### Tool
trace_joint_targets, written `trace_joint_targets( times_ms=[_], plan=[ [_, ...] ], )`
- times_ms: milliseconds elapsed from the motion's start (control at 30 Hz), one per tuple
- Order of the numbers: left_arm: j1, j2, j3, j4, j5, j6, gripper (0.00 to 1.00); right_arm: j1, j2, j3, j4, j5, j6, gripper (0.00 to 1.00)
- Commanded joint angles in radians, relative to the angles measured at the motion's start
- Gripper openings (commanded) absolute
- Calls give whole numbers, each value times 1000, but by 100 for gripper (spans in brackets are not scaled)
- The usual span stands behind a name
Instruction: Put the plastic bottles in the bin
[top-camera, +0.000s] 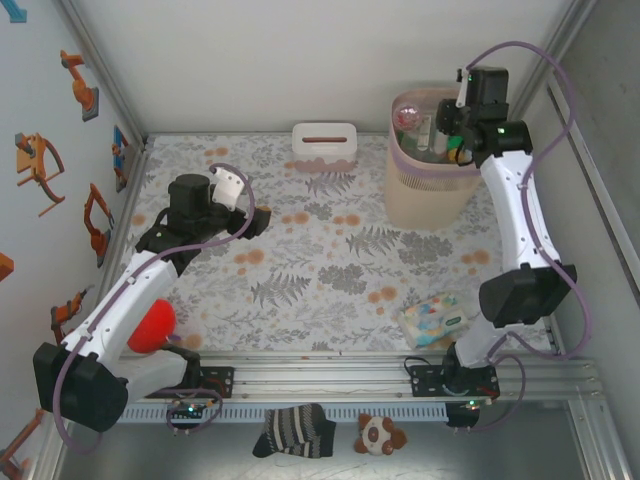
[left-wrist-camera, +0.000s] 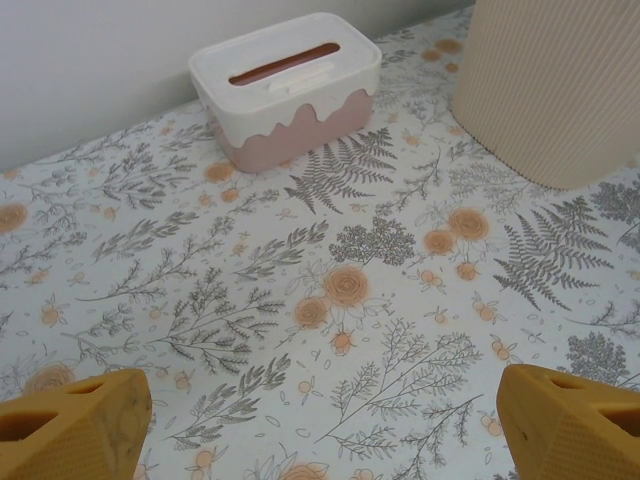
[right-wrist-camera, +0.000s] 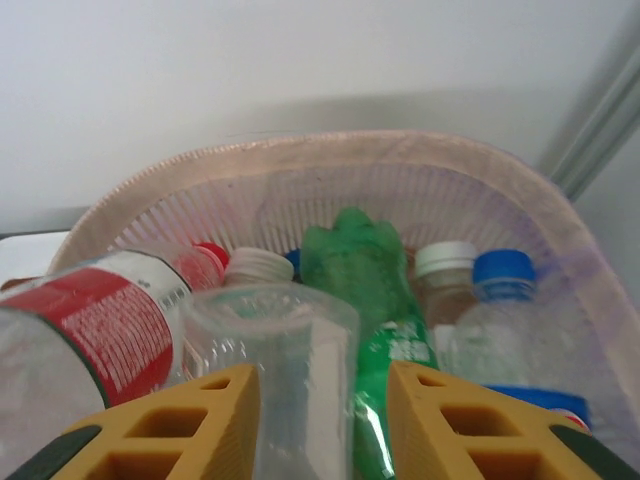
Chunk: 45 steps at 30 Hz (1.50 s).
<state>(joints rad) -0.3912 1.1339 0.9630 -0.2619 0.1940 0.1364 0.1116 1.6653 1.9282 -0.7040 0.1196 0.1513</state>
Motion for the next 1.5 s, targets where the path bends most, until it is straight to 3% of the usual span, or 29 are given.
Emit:
trace_joint_targets(
  times_ms=[0, 233, 367, 533, 733, 900, 1133, 1367, 1467],
  plan=[
    [5, 14, 21, -2, -29, 1, 89, -35, -90, -65, -10, 67, 24, 39],
    [8, 62, 87, -91, -229, -126, 92, -87, -336, -362, 63, 198, 34, 49],
    [12, 87, 81, -103, -339, -226, 100, -90, -494, -608, 134, 263, 41, 75],
    [17, 113, -20, 12, -510, -265, 96, -90, -622, -883, 229, 331, 80, 96],
    [29, 189, -111, 141, -685, -203, 96, -89, -694, -1229, 500, 299, 83, 96],
    [61, 228, -206, 331, -734, -100, 96, -90, -557, -1388, 797, 344, -17, 94],
    [151, 262, -432, 798, -634, -40, 96, -90, -316, -1481, 1218, 290, -123, 95],
    [262, 352, -548, 1066, -465, -111, 96, -89, -269, -1461, 1256, 179, -121, 93],
    [297, 355, -586, 1124, -404, -139, 96, -84, -276, -1534, 1416, 49, -114, 92]
  ],
)
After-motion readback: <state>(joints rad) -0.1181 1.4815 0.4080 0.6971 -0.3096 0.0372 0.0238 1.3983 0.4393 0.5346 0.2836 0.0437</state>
